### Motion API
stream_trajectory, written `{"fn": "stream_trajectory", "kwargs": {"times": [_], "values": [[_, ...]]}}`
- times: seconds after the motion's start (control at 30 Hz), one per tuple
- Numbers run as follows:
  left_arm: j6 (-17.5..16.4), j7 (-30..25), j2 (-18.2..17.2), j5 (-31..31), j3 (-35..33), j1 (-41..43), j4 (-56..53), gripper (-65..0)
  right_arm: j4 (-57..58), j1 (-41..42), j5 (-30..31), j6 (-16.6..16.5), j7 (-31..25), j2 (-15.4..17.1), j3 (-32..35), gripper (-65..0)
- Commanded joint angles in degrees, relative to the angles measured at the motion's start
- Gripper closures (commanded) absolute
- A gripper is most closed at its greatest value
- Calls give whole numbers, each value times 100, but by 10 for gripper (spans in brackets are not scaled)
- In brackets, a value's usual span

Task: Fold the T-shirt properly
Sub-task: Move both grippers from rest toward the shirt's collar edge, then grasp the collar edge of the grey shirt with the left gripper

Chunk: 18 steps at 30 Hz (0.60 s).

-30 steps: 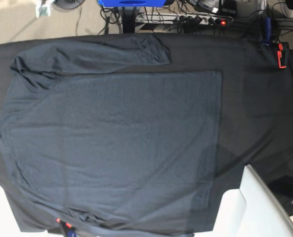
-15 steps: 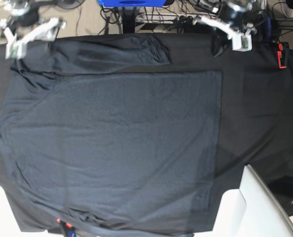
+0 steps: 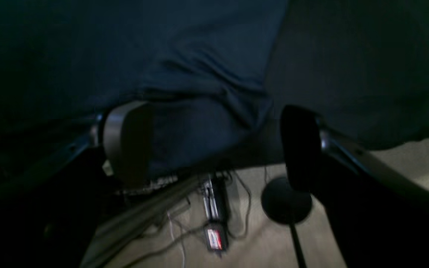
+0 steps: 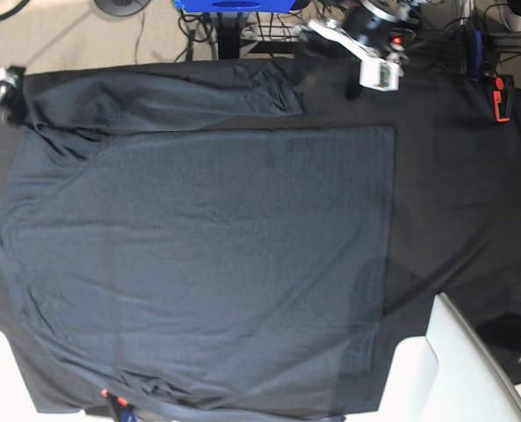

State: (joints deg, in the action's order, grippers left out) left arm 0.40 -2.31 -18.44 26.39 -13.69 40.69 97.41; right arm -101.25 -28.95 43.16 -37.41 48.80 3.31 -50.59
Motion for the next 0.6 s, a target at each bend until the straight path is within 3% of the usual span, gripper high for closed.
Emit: {"fn": "stream_trajectory", "kwargs": {"times": [0.0, 0.1, 0.27, 0.47, 0.57], "values": [[-18, -125, -33, 11, -24, -47, -57, -599, -24, 33, 111, -123, -40, 95, -132, -497], [-18, -125, 19, 187, -279, -390, -523, -578, 29, 95, 111, -167, 13, 104, -229, -497], [-18, -125, 37, 1022, -912, -1014, -1253, -571, 46, 104, 111, -167, 13, 262, -220, -497], [-18, -125, 72, 1066, -1677, -1568, -1587, -571, 55, 104, 111, -167, 13, 341, -255, -497], [-18, -125, 257, 1066, -1756, -1717, -1789, -571, 55, 104, 111, -167, 13, 341, -255, -497]]}}
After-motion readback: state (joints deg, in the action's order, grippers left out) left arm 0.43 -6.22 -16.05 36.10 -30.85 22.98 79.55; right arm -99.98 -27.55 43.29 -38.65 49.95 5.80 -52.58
